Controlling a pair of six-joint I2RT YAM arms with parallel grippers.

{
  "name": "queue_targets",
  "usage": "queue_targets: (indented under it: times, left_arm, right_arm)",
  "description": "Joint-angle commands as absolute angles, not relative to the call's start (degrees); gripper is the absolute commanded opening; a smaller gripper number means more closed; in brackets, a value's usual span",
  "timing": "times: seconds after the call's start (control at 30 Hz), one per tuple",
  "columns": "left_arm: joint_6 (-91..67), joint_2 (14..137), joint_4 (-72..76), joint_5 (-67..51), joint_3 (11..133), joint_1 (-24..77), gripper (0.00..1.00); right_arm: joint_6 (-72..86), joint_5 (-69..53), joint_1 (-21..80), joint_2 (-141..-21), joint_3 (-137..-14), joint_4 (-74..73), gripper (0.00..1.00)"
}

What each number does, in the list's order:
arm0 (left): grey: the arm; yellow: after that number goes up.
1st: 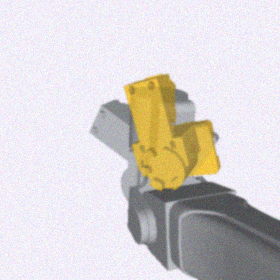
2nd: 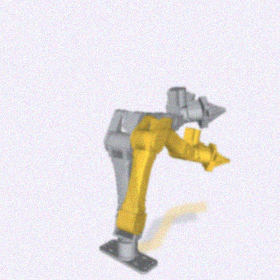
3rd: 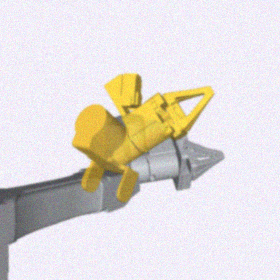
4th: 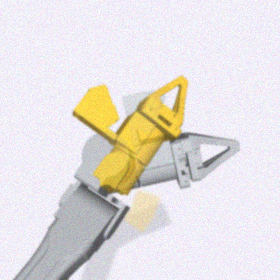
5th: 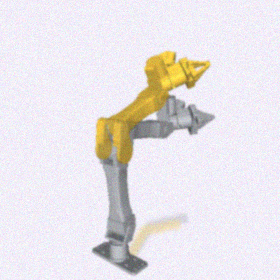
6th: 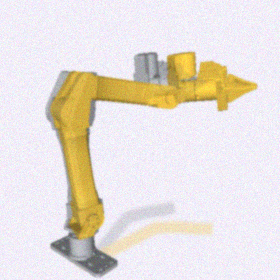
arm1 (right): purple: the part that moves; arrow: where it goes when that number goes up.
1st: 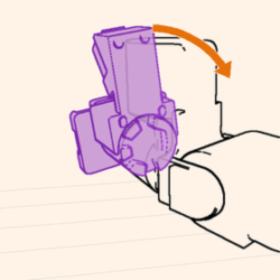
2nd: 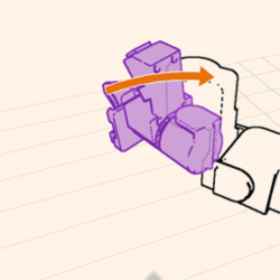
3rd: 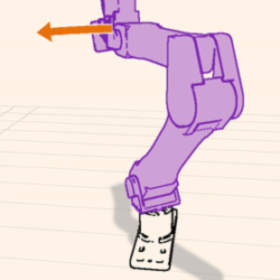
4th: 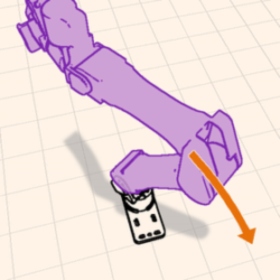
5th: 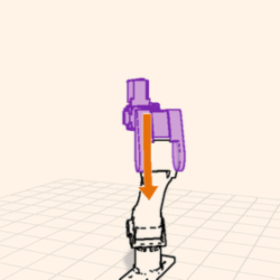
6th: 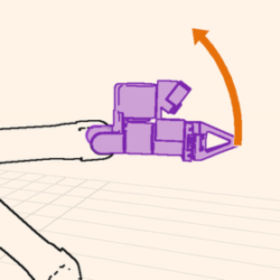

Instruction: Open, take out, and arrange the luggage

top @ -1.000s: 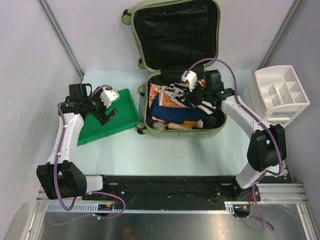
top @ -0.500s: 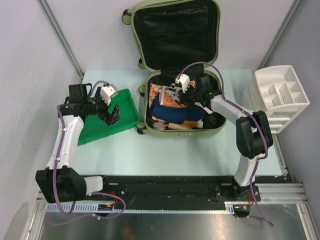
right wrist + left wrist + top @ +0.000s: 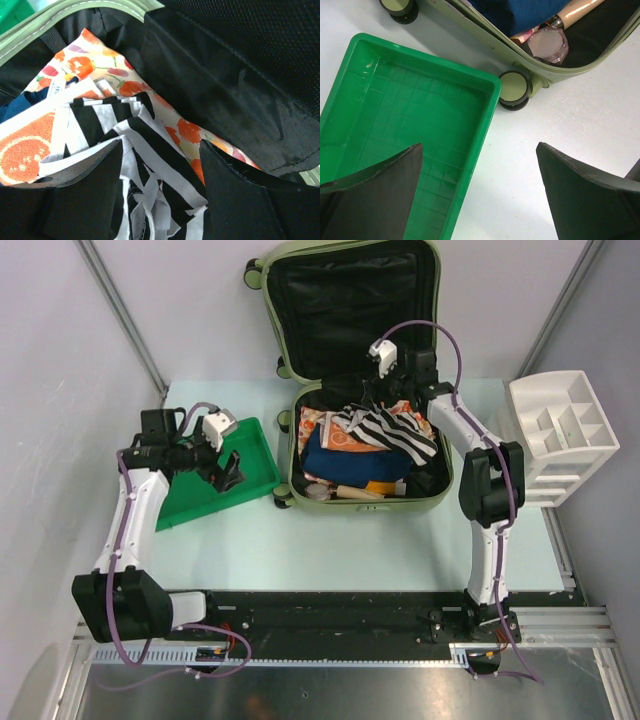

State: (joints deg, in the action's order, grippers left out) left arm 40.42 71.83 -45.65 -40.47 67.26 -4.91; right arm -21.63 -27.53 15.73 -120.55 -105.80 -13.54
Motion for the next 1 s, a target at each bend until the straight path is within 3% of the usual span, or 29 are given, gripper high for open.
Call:
queue_targets:
  times: [0.0, 0.2, 0.37, 0.87, 0.93, 0.97]
  left_arm:
    - [38.7, 71.9, -46.1, -42.6, 69.2, -4.6, 1.0]
    - [35.0, 72.9, -46.1, -44.6, 71.3, -4.3, 1.0]
    - [33.3, 75.1, -45.9, -44.5, 72.9, -3.6, 1.0]
    - [26.5, 77.6, -43.9, -41.6, 78.5, -3.2, 1.0]
    - [25.6, 77.4, -42.8, -41.2, 78.4, -3.2, 1.0]
    - [24.5, 77.4, -42.5, -41.3, 78.3, -3.3, 1.0]
  right_arm:
    - [-21.1, -29.1, 15.4, -120.5, -109.9, -19.9, 0.68]
    - [-28.5, -24.7, 17.9, -104.9, -94.8, -18.4, 0.8]
    - [-30.7, -15.4, 24.0, -99.1, -88.9, -17.9, 0.82]
    - [-29.2, -7.9, 26.6, -113.7, -95.7, -16.0, 0.78]
    - [-29.4, -7.4, 26.1, -115.1, -97.1, -15.7, 0.74]
    - [-29.3, -7.2, 26.0, -115.6, -97.6, -15.6, 0.67]
